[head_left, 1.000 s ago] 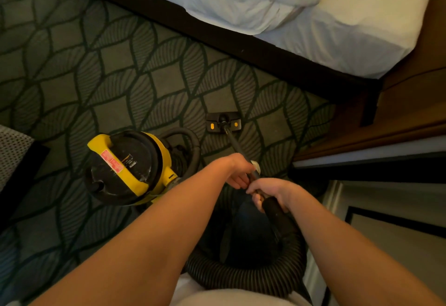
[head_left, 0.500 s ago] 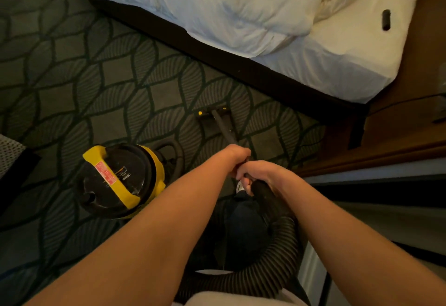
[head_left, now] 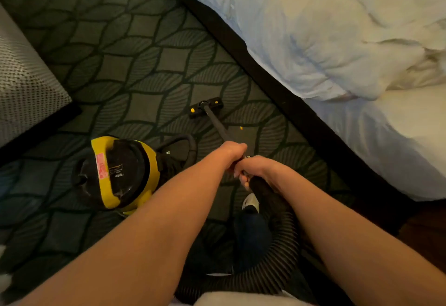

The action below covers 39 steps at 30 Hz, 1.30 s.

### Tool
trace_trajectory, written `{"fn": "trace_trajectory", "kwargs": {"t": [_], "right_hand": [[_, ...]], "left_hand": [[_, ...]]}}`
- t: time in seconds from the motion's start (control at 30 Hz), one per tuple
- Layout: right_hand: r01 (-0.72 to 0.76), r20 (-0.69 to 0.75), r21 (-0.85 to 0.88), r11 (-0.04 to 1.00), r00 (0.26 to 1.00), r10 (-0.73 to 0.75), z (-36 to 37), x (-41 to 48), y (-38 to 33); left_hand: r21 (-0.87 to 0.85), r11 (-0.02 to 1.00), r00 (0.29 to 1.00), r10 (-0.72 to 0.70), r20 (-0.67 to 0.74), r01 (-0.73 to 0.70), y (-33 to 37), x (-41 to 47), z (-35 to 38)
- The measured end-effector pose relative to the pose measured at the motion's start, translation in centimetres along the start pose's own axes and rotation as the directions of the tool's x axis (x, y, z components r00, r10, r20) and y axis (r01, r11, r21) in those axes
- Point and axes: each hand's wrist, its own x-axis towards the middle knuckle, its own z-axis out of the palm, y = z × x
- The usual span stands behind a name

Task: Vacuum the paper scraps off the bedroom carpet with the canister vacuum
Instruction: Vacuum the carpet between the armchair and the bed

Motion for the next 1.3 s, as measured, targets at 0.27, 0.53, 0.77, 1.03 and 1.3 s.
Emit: {"fn": "trace_trajectory", "kwargs": {"t": [0.27,0.53,0.77,1.03,1.3], "right_hand": [[0.023,0.034,-0.358,0.933,0.999,-0.012,-5.0,1.4,-6.4],[0.079,0.08,-0.597,0.798,0.996,-0.038,-6.4,5.1,-14.8],[0.096,0.105,-0.694,0.714,0.994,-0.032,-8.6,9.0,-19.2],[0.082,0.111,-0.76,0.645,0.994,0.005,-18.4,10.6,-22.4],[0.069,0.121,-0.765,0.64,0.992,0.038,-29.9,10.1,-23.8]], "left_hand": [[-0.23,0.971,0.988,-0.1,-0.116,0.072,4.5,3.2,-0.5],[-0.429,0.895,0.961,-0.214,-0.175,0.121,8.0,7.9,-5.0],[-0.576,0.801,0.942,-0.299,-0.149,0.163,10.2,12.5,-5.2],[-0.775,0.609,0.932,-0.353,-0.078,0.166,18.1,15.0,0.0],[-0.812,0.558,0.933,-0.357,-0.049,0.17,26.7,16.4,7.6]]}}
